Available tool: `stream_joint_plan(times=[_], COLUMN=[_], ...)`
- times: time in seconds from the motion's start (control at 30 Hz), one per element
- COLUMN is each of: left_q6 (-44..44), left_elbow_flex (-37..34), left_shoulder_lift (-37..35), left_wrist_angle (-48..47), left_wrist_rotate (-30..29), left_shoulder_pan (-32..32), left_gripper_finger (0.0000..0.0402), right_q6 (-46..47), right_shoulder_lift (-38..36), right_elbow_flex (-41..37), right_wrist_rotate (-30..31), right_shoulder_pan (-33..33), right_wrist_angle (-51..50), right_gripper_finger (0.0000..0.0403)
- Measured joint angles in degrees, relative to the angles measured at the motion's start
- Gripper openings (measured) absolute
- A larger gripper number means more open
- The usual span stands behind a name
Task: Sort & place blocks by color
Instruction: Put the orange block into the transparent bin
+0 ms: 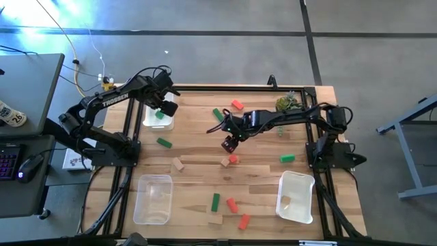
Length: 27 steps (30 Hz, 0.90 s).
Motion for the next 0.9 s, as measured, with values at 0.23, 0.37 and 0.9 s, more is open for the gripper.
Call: stream_joint_plan(times=[0.23,0.37,0.9], left_q6=[0.01,0.0,-8.01], left_elbow_flex=[3.11,4.27,5.17], left_shoulder_lift=[-0.56,-1.86,-10.85], left_wrist_angle=[-0.48,-1.43,-3.05], left_wrist_rotate=[0.02,0.09,3.51], left_shoulder_pan=[-1.76,-3.27,-11.88], left_gripper_finger=[0.019,0.0189,0.0189], right_q6=[-9.91,-13.0,-40.24], right_shoulder_lift=[0.28,0.28,1.45], right_elbow_flex=[0.0,0.0,-0.02], right_wrist_rotate=[-1.36,-1.88,-7.69], right_shoulder_pan=[0.0,0.0,-0.54], right_wrist_angle=[0.45,0.22,0.77], right_gripper_finger=[0.0213,0.0213,0.0214])
